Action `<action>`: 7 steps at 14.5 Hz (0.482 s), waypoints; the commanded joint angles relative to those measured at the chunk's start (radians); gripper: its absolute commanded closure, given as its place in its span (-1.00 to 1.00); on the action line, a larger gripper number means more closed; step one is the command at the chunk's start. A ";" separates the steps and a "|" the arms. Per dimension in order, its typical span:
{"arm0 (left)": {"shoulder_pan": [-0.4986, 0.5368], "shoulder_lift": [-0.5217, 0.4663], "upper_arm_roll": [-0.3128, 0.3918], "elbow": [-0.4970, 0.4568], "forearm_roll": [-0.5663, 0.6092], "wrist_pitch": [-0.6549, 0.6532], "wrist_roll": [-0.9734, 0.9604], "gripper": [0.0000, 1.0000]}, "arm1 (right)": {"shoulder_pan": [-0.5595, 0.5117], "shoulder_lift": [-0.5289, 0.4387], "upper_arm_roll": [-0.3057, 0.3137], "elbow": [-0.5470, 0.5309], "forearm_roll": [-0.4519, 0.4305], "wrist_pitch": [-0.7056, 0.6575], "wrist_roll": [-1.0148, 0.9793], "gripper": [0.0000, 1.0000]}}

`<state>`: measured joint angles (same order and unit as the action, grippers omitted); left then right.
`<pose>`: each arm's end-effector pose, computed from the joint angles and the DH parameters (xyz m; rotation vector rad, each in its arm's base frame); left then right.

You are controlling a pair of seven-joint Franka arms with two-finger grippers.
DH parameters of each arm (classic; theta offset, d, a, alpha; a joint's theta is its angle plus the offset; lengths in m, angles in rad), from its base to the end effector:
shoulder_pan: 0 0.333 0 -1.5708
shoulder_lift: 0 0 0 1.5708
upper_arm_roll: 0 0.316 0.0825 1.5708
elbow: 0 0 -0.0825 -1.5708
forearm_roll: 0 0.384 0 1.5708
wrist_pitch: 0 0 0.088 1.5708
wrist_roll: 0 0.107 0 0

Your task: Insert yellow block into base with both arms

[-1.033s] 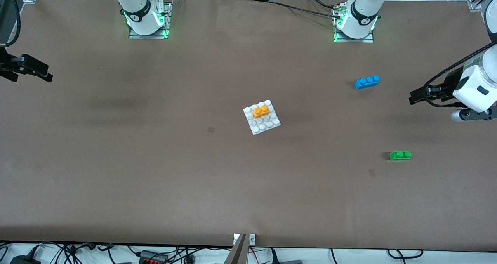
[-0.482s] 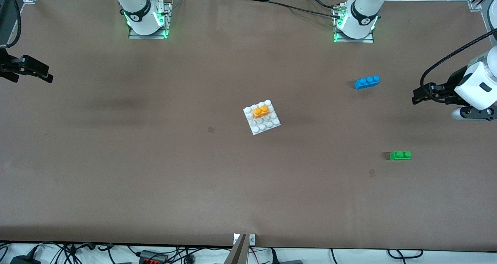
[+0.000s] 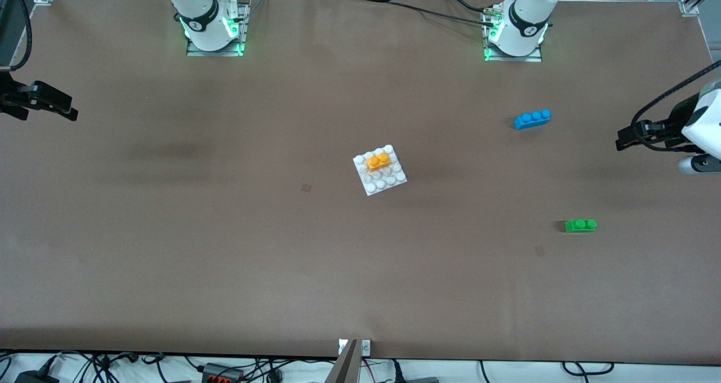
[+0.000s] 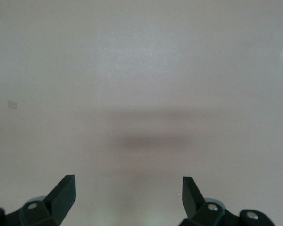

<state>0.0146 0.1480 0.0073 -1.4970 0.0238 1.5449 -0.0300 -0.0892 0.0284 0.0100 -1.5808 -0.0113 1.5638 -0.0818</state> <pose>0.5939 0.0153 0.5720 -3.1114 -0.0798 0.1557 0.5595 -0.0457 0.6033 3.1334 0.0044 -0.0723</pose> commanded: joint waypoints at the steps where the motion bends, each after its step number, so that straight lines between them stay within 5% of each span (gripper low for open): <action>1: -0.015 -0.001 -0.021 0.030 -0.007 -0.038 0.010 -1.00 | -0.003 0.005 0.005 0.019 0.002 -0.007 0.007 -1.00; 7: -0.007 -0.001 -0.023 0.032 -0.015 -0.038 0.024 -1.00 | -0.001 0.002 0.005 0.019 -0.001 -0.011 0.005 -1.00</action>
<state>-0.0004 0.1481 -0.0145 -1.4833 0.0238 1.5281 -0.0299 -0.0891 0.0285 0.0100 -1.5807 -0.0113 1.5638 -0.0818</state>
